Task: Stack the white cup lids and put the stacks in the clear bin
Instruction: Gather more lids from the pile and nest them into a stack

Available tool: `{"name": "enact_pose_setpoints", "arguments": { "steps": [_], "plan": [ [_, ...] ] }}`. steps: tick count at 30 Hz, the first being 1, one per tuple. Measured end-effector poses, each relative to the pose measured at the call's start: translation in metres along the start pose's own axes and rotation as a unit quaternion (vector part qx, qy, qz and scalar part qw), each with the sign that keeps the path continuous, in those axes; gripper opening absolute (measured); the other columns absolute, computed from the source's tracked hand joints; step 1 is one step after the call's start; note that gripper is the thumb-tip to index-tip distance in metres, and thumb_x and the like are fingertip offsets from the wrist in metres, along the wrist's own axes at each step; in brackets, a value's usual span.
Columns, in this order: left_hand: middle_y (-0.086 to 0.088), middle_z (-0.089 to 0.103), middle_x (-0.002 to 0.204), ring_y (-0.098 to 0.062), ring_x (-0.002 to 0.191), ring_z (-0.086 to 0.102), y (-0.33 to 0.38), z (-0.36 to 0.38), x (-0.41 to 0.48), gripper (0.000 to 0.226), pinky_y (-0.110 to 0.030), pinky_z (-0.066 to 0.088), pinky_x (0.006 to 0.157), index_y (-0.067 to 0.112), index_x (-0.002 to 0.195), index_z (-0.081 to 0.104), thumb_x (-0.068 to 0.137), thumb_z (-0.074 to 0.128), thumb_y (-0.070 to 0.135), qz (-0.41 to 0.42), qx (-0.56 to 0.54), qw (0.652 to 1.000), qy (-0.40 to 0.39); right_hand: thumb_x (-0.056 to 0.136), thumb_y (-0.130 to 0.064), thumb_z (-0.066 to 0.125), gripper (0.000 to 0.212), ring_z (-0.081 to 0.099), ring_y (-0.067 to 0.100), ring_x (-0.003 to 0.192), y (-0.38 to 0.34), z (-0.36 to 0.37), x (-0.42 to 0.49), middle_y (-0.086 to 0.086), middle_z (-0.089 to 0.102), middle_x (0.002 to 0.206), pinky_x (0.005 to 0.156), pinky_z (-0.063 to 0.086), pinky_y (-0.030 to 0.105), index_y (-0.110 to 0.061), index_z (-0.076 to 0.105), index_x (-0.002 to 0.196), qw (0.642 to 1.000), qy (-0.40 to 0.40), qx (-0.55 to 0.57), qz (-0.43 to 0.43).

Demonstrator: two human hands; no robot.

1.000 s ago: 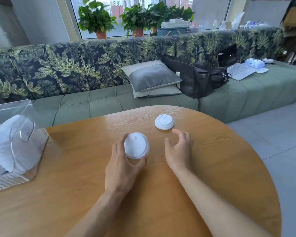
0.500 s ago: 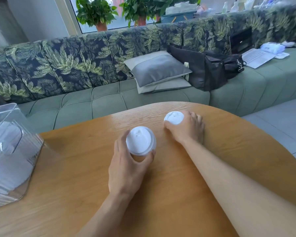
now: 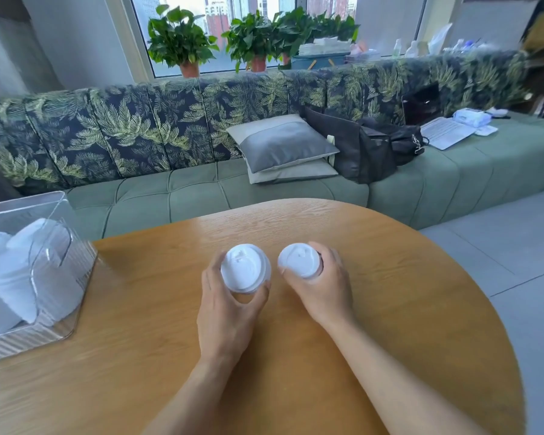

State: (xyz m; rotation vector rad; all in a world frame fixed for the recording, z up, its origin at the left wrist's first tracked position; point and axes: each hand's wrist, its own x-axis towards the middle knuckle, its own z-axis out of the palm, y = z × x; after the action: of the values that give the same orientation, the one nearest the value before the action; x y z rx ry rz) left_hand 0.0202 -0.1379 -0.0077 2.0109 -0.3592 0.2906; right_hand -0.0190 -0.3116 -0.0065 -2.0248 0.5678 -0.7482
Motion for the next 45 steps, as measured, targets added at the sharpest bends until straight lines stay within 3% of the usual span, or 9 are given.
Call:
{"name": "enact_pose_setpoints", "arguments": {
  "steps": [4,8,13,17,21,26,29,38,45],
  "plan": [
    [0.049,0.035,0.129,0.012,0.117,0.045,0.006,-0.022,-0.031,0.088,-0.014,0.039,0.083,0.046,0.145,0.032,0.073,0.079,0.065,-0.001,-0.014,1.000,-0.013,0.069,-0.045,0.090,0.071,0.045,-0.016,0.098,-0.011,-0.007,-0.042,-0.018,0.050,0.119,0.079,0.033,-0.006,-0.036,0.057,0.131,1.000,-0.010,0.001,0.002],
    [0.045,0.037,0.136,0.018,0.124,0.044,0.011,-0.049,-0.066,0.085,-0.008,0.037,0.087,0.054,0.140,0.029,0.073,0.081,0.063,0.004,-0.032,0.999,-0.022,0.067,-0.035,0.095,0.073,0.043,-0.024,0.109,-0.025,-0.014,-0.081,-0.018,0.050,0.120,0.083,0.034,-0.005,-0.041,0.053,0.127,0.999,-0.017,0.047,-0.009],
    [0.031,0.044,0.141,0.005,0.131,0.047,0.011,-0.077,-0.104,0.086,-0.017,0.044,0.099,0.044,0.143,0.035,0.075,0.086,0.052,-0.007,-0.039,0.999,0.000,0.070,-0.022,0.094,0.070,0.054,0.002,0.111,-0.040,-0.018,-0.121,-0.012,0.050,0.126,0.087,0.038,0.005,-0.037,0.054,0.126,0.993,-0.023,0.100,0.050],
    [0.032,0.045,0.139,0.001,0.129,0.052,0.012,-0.091,-0.123,0.088,-0.027,0.050,0.101,0.043,0.144,0.037,0.072,0.086,0.058,-0.010,-0.053,0.999,0.009,0.083,-0.015,0.084,0.051,0.058,0.005,0.119,-0.046,-0.021,-0.139,-0.021,0.062,0.125,0.102,0.049,0.029,-0.042,0.060,0.118,0.977,-0.039,0.180,0.111],
    [0.043,0.038,0.137,0.011,0.126,0.049,0.015,-0.101,-0.136,0.088,-0.011,0.043,0.091,0.055,0.142,0.028,0.070,0.078,0.068,0.007,-0.037,0.999,-0.011,0.089,-0.017,0.080,0.035,0.066,0.010,0.114,-0.054,-0.023,-0.146,-0.011,0.071,0.120,0.091,0.052,0.025,-0.037,0.067,0.114,0.947,-0.069,0.260,0.174],
    [0.041,0.035,0.142,0.008,0.130,0.047,0.017,-0.104,-0.140,0.091,-0.002,0.039,0.092,0.050,0.146,0.027,0.072,0.077,0.071,0.026,-0.024,0.999,-0.029,0.102,-0.008,0.057,0.023,0.067,0.027,0.113,-0.057,-0.031,-0.138,0.017,0.072,0.124,0.103,0.050,0.043,-0.011,0.071,0.119,0.874,-0.080,0.394,0.272],
    [0.041,0.035,0.144,0.009,0.132,0.047,0.018,-0.104,-0.140,0.092,0.001,0.037,0.094,0.052,0.146,0.026,0.072,0.079,0.069,0.038,-0.024,0.999,-0.031,0.104,-0.008,0.053,0.027,0.065,0.027,0.111,-0.055,-0.037,-0.134,0.018,0.071,0.125,0.105,0.049,0.046,-0.011,0.068,0.126,0.842,-0.093,0.440,0.298],
    [0.031,0.040,0.147,0.003,0.130,0.051,0.018,-0.101,-0.143,0.089,-0.002,0.040,0.095,0.040,0.149,0.031,0.076,0.081,0.053,0.113,0.028,0.990,-0.076,0.081,-0.014,0.079,0.038,0.071,0.021,0.095,-0.048,-0.042,-0.132,0.013,0.076,0.111,0.081,0.056,0.032,-0.010,0.072,0.117,0.820,-0.159,0.471,0.284],
    [0.022,0.044,0.150,0.001,0.134,0.050,0.020,-0.100,-0.143,0.087,-0.009,0.045,0.099,0.033,0.150,0.035,0.078,0.077,0.056,0.134,0.053,0.985,-0.091,0.083,-0.015,0.074,0.023,0.070,0.020,0.093,-0.047,-0.044,-0.132,0.011,0.076,0.107,0.083,0.053,0.033,-0.012,0.080,0.105,0.803,-0.197,0.485,0.286]
  ]
}}
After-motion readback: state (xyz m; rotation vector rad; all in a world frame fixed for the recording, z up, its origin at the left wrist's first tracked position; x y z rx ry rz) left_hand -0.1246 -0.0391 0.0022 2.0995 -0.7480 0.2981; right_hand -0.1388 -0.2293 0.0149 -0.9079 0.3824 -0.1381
